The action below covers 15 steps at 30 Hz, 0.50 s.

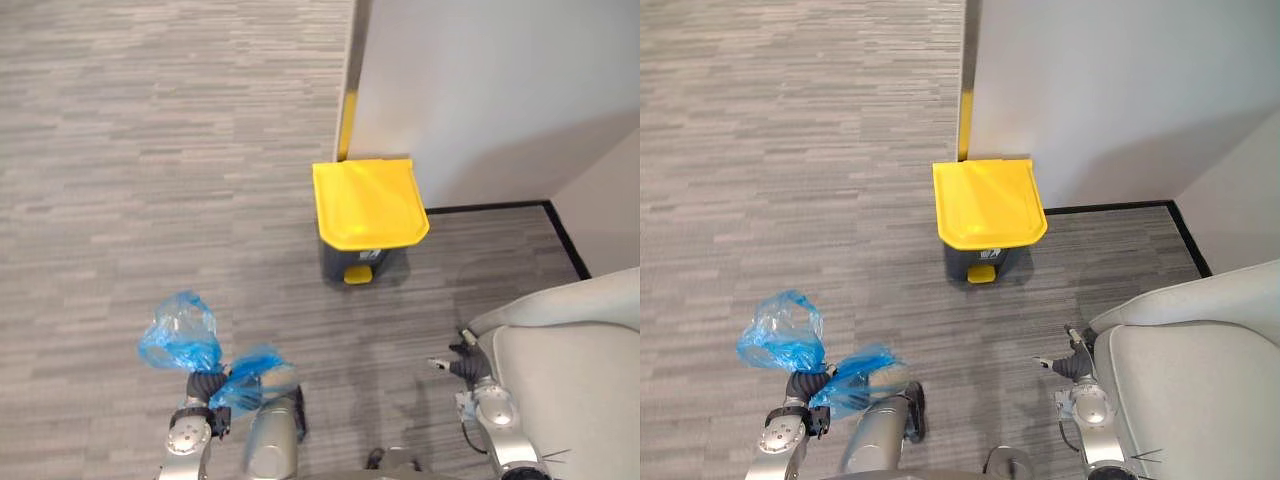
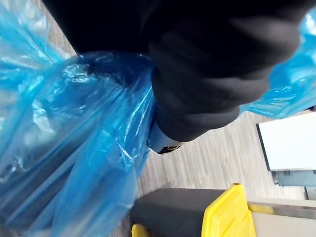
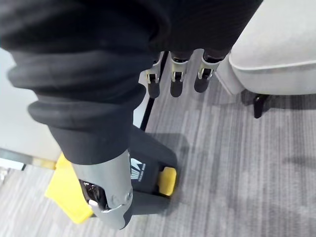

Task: Gather rubbish on tea table into small bin, then transfer packed bag to large trash can.

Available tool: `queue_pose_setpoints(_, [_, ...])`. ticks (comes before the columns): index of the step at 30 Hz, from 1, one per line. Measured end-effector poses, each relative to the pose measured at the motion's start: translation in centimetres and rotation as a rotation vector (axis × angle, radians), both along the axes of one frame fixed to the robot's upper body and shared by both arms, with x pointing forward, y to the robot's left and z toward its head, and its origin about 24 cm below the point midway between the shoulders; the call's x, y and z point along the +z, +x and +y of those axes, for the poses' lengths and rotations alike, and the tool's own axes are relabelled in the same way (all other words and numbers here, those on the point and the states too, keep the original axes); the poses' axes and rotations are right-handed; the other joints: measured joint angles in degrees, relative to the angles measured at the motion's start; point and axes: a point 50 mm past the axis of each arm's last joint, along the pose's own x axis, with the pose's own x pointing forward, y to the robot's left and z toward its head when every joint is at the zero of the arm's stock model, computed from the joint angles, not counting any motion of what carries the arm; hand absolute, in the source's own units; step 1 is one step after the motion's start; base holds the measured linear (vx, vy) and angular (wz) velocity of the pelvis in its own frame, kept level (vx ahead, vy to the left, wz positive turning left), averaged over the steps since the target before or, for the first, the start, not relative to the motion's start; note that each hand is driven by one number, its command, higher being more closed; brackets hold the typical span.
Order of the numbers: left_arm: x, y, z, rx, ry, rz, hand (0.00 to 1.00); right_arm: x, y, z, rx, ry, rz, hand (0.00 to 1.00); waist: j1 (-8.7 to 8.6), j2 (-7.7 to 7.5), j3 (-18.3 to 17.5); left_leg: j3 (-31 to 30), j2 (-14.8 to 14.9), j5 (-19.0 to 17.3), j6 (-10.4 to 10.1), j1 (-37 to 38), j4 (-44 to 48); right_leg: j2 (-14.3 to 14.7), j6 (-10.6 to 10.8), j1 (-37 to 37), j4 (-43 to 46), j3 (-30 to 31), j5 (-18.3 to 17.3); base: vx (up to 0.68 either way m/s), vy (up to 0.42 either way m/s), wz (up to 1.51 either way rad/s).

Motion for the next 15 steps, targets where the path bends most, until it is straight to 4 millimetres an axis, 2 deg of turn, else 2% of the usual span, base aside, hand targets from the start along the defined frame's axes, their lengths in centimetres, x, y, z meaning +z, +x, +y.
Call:
queue_pose_setpoints(1, [0.2,0.1,0.4,0.000,0.016,-0.006,1.00,-0.2,0.0,0.2,0.006,0.003,0.008,0.00,-0.54,0.14,0.03,-0.14,-0.06,-0.04,0.05,2.22,-1.76,-0.06,-2.37,-2.76,1.47,-2.03,-1.28,0.44,0.039,0.12])
queue_pose_setpoints(3, [0.6,0.3,0.7,0.001,0.030,-0.020,1.00,0.0,0.2,0.2,0.006,0.002,-0.001,0.00,-0.62,0.38,0.14,-0.31,0.15,-0.01,0.01,4.70,-4.35,0.66,-4.56,-6.96,-2.70,-5.67,-2.48,0.33,-0.026,0.07])
queue_pose_setpoints(5, [0.8,0.5,0.8,0.013,0.035,-0.030,1.00,0.0,0.2,0.0,0.006,-0.003,0.002,0.00,-0.91,0.69,0.33,-1.47,0.57,-0.02,0.00,6.42,-5.33,2.68,-5.15,-9.09,-11.70,-7.21,-2.43,0.33,-0.090,0.23])
queue_pose_setpoints(6, [0.9,0.6,0.9,0.018,0.038,-0.036,1.00,-0.2,0.2,-0.1,0.004,-0.003,0.010,0.00,-1.01,0.75,0.36,-2.12,0.94,-0.04,-0.66,7.47,-5.34,4.93,-6.73,-9.23,-21.12,-7.52,1.29,0.35,-0.143,0.42])
queue_pose_setpoints(7, [0.9,0.5,1.2,0.029,0.043,-0.037,1.00,-0.5,-0.3,-0.2,-0.001,-0.003,0.026,0.00,-1.15,0.27,0.11,-3.23,0.65,-1.04,-3.14,8.69,-4.88,6.51,-8.90,-7.76,-30.54,-7.28,12.43,0.37,-0.159,0.57])
queue_pose_setpoints(8, [0.7,0.5,1.0,0.036,0.029,-0.032,1.00,-0.6,-0.7,-0.6,-0.008,-0.014,0.040,0.00,-1.87,1.29,0.16,-4.72,0.99,-2.07,-4.67,9.31,-4.54,6.95,-9.96,-6.22,-31.18,-7.45,14.73,0.34,-0.112,0.44])
queue_pose_setpoints(9, [0.4,0.3,0.8,0.044,0.018,-0.022,1.00,-0.7,-0.8,-1.0,-0.016,-0.022,0.051,0.00,-1.85,3.11,-0.78,-6.12,2.81,-1.92,-5.49,9.11,-4.42,8.62,-10.39,-5.11,-32.25,-8.34,14.88,0.31,-0.105,0.26])
queue_pose_setpoints(10, [0.5,0.4,0.9,0.041,0.024,-0.027,1.00,-0.5,-0.7,-1.1,-0.020,-0.022,0.040,0.00,-1.84,3.18,-1.01,-6.63,3.44,-1.26,-6.47,9.09,-4.11,9.06,-10.25,-4.44,-32.95,-8.53,13.75,0.35,-0.140,0.25])
queue_pose_setpoints(11, [0.7,0.7,0.8,0.039,0.021,-0.038,1.00,-0.1,-0.6,-1.4,-0.034,-0.025,0.020,0.00,-2.10,3.73,-0.74,-7.87,4.76,-0.73,-7.29,7.39,1.47,9.77,-10.50,-2.55,-34.04,-10.16,12.46,0.29,-0.160,0.29])
queue_pose_setpoints(13, [0.8,1.2,0.4,0.043,0.005,-0.058,1.00,-0.1,-1.5,-1.9,-0.057,-0.032,0.022,0.00,-1.61,4.26,-0.44,-7.73,7.64,1.08,-9.02,3.49,13.40,11.45,-11.15,1.76,-36.78,-11.25,12.07,0.27,-0.117,0.23])
queue_pose_setpoints(14, [0.9,1.2,0.1,0.042,-0.004,-0.068,1.00,0.2,-1.9,-2.1,-0.069,-0.031,0.010,0.00,-0.22,3.85,-0.47,-7.10,10.47,2.00,-9.09,-0.11,22.01,12.17,-11.68,5.26,-38.45,-11.52,11.37,0.26,-0.075,0.04])
queue_pose_setpoints(15, [0.9,1.1,0.0,0.040,-0.006,-0.068,1.00,0.3,-2.1,-2.1,-0.074,-0.032,0.005,0.00,-0.09,3.49,-0.66,-6.61,10.94,1.36,-8.10,-1.14,22.56,12.21,-11.70,5.97,-38.80,-11.48,11.18,0.20,-0.043,-0.03])
